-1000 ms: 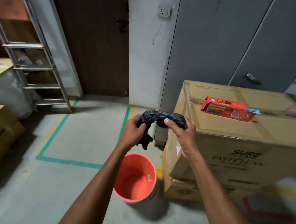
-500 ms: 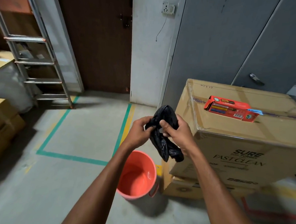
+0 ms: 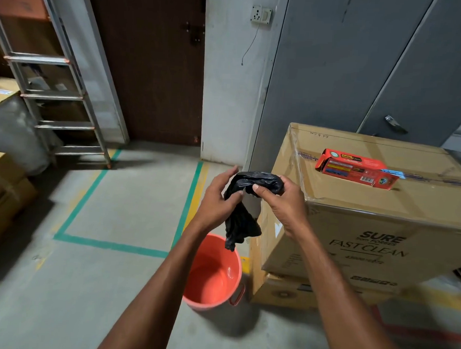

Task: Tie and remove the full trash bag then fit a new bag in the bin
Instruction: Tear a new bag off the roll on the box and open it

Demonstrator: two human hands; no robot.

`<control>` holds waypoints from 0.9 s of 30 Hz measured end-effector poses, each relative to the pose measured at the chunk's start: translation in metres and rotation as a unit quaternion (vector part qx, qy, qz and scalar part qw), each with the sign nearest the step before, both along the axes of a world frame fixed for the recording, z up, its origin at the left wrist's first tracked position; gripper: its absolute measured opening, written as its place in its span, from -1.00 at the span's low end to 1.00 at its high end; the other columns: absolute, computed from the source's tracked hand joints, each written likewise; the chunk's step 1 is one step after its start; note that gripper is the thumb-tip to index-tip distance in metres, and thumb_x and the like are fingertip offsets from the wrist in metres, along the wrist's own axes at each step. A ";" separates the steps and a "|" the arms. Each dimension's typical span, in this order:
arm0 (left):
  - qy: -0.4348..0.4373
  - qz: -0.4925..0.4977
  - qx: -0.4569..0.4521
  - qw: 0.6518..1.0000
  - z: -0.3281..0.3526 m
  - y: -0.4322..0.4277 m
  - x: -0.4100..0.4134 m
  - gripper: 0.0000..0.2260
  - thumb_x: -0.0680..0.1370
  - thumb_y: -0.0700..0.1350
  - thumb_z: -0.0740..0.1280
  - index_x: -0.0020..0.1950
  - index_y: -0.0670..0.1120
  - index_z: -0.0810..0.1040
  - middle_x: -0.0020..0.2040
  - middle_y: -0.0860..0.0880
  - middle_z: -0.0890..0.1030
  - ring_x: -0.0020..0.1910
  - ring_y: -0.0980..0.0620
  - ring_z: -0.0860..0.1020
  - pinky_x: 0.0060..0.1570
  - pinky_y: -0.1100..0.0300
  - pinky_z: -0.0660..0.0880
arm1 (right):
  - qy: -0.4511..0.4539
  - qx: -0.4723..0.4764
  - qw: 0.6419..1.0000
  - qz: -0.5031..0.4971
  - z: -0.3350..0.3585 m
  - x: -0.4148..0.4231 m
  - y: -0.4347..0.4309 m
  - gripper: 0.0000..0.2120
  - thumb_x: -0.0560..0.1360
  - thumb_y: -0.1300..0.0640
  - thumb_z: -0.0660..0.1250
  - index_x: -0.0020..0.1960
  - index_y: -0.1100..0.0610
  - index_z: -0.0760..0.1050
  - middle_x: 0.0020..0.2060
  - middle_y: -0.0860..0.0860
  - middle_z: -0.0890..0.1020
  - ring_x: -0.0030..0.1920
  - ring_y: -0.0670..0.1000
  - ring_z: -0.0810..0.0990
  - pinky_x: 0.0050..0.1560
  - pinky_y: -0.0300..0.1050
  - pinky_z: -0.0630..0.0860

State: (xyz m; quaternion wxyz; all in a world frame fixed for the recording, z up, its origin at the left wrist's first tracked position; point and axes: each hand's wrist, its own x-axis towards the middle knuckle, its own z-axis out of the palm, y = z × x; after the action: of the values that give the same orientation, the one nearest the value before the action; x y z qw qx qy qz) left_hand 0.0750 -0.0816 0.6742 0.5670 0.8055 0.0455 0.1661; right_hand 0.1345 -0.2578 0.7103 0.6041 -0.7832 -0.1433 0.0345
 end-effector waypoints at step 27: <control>-0.086 0.011 0.073 0.994 0.015 -0.006 0.006 -0.73 0.60 -0.22 0.40 0.30 -0.08 0.64 0.11 0.02 0.69 0.10 0.19 0.61 0.16 0.24 0.54 | -0.003 -0.010 1.000 -0.011 0.009 0.002 -0.005 -0.68 0.33 0.00 0.64 0.01 -0.04 0.63 -0.14 -0.14 0.73 -0.13 -0.18 0.69 -0.16 -0.29 0.59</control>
State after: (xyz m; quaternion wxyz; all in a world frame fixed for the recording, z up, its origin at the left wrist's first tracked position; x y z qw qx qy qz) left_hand 0.0810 -0.0874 0.6888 0.5066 0.8269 -0.0067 0.2442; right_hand 0.1367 -0.2626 0.7198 0.5965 -0.7906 -0.1360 0.0266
